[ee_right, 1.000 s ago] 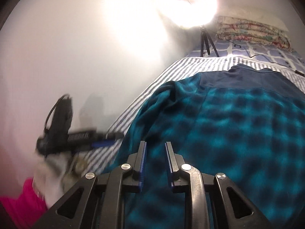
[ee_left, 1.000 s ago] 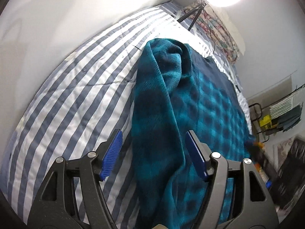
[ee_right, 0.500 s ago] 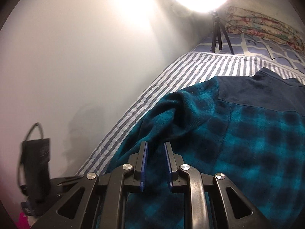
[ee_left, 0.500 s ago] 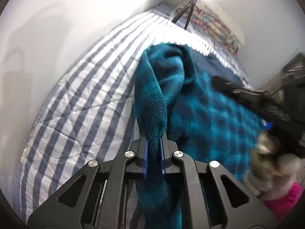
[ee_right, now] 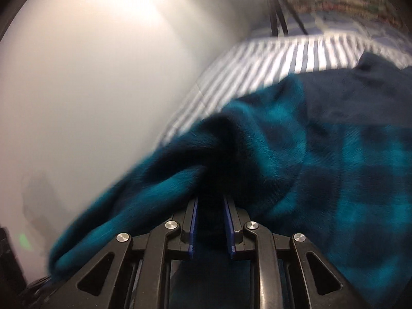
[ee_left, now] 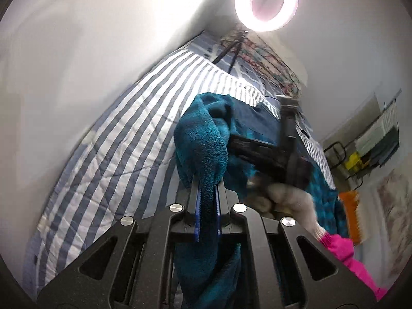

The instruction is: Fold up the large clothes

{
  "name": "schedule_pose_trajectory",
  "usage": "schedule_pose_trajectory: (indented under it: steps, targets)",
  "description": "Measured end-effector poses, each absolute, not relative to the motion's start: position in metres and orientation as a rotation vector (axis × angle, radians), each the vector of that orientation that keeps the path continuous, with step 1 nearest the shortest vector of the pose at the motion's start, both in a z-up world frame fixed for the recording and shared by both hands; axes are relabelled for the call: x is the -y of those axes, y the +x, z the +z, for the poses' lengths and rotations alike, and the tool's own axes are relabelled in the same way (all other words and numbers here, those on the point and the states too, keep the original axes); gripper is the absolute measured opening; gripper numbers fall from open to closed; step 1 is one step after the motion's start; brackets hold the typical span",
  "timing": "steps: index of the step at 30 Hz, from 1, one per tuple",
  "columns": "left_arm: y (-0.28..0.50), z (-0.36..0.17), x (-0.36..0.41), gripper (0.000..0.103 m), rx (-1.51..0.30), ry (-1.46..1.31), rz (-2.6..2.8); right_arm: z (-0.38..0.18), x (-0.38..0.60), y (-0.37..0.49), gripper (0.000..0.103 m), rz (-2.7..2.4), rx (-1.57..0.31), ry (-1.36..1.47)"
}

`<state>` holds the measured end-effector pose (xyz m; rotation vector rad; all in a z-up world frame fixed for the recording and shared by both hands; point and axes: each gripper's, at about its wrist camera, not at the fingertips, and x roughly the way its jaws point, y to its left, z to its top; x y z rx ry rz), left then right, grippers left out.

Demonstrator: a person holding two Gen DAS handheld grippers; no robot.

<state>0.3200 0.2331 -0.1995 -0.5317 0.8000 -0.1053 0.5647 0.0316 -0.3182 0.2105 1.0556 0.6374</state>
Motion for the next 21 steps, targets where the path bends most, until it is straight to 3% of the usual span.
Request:
schedule_pose_trajectory:
  steps: [5, 12, 14, 16, 21]
  targets:
    - [0.319, -0.197, -0.217, 0.006, -0.804, -0.454, -0.102, -0.311, -0.016, 0.56, 0.019, 0.673, -1.096, 0.226]
    - [0.321, -0.201, -0.192, 0.006, -0.821, -0.379, -0.131, -0.231, 0.021, 0.553, 0.025, 0.732, -0.975, 0.262]
    - [0.322, -0.202, -0.189, 0.006, -0.825, -0.361, -0.133, -0.222, 0.006, 0.56, 0.033, 0.741, -0.981, 0.232]
    - [0.322, -0.202, -0.187, 0.006, -0.826, -0.349, -0.129, -0.226, -0.018, 0.569, 0.038, 0.771, -1.046, 0.193]
    - [0.326, -0.207, -0.185, 0.006, -0.839, -0.339, -0.12, -0.25, -0.059, 0.576, 0.037, 0.716, -1.155, 0.07]
